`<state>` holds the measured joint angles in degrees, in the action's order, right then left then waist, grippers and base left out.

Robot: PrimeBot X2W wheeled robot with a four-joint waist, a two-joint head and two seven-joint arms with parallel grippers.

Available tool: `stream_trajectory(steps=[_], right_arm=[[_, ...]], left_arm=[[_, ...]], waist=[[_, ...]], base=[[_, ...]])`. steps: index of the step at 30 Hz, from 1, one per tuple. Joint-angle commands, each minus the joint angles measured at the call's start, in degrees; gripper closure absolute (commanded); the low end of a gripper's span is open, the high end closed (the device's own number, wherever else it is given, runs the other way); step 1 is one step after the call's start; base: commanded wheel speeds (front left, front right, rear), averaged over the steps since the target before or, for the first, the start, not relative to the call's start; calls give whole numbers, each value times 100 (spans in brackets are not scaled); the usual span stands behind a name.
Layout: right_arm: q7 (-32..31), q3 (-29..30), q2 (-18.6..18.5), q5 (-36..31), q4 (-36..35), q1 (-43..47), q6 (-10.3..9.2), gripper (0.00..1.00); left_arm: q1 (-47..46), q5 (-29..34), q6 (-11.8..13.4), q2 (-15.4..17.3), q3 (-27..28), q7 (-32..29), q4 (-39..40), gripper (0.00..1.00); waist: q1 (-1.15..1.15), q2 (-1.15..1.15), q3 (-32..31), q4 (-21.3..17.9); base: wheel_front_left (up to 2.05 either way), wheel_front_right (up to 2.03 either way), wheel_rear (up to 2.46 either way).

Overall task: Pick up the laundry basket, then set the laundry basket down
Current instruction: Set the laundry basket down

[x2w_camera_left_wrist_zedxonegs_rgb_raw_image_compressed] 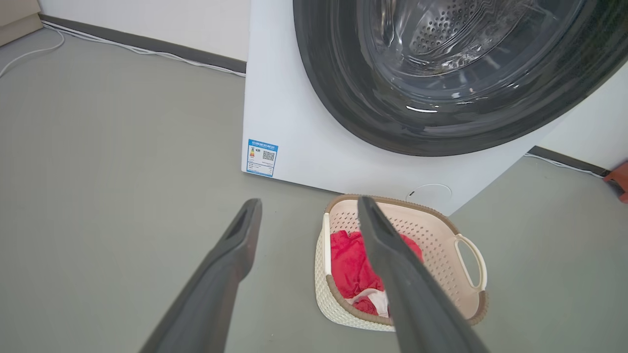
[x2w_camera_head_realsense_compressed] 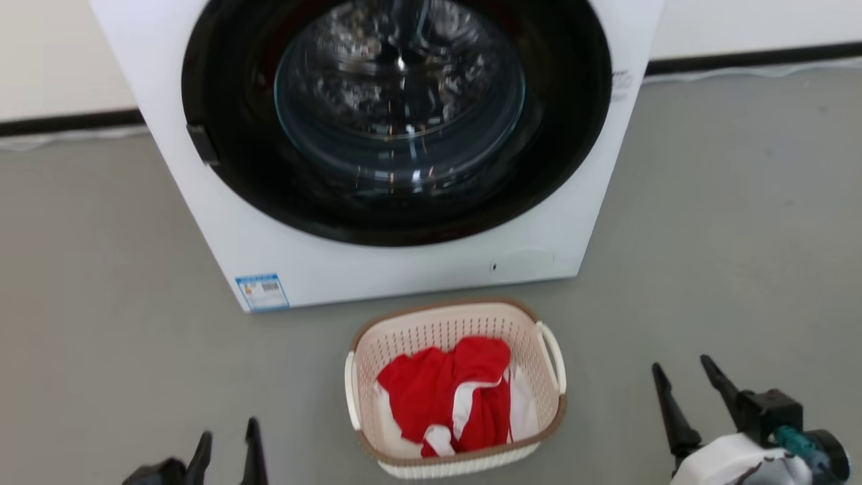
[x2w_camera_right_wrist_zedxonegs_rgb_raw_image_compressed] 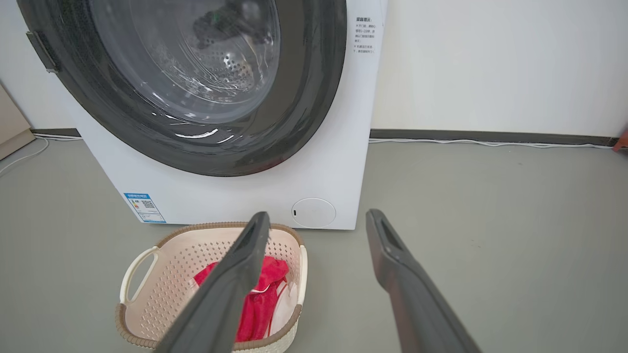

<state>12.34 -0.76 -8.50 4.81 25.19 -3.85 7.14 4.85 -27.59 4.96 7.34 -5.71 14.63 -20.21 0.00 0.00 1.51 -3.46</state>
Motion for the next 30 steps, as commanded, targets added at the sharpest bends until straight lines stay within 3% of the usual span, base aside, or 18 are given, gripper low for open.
stream_trajectory(steps=[1,10,30], right_arm=[[-25,-39,-65,28,-63,-318,35,0],[-182,544,-144,-237,775,-1218,35,0],[-177,931,-748,-753,2964,-2870,35,0]], left_arm=[[-423,54,-23,4,116,15,178,0],[-1149,194,-94,-226,-393,-32,220,0],[-1923,20,-107,-440,-1096,33,472,0]], waist=[[0,0,253,81],[0,0,1370,581],[0,0,2910,1740]], base=[[0,0,0],[0,0,0],[0,0,0]])
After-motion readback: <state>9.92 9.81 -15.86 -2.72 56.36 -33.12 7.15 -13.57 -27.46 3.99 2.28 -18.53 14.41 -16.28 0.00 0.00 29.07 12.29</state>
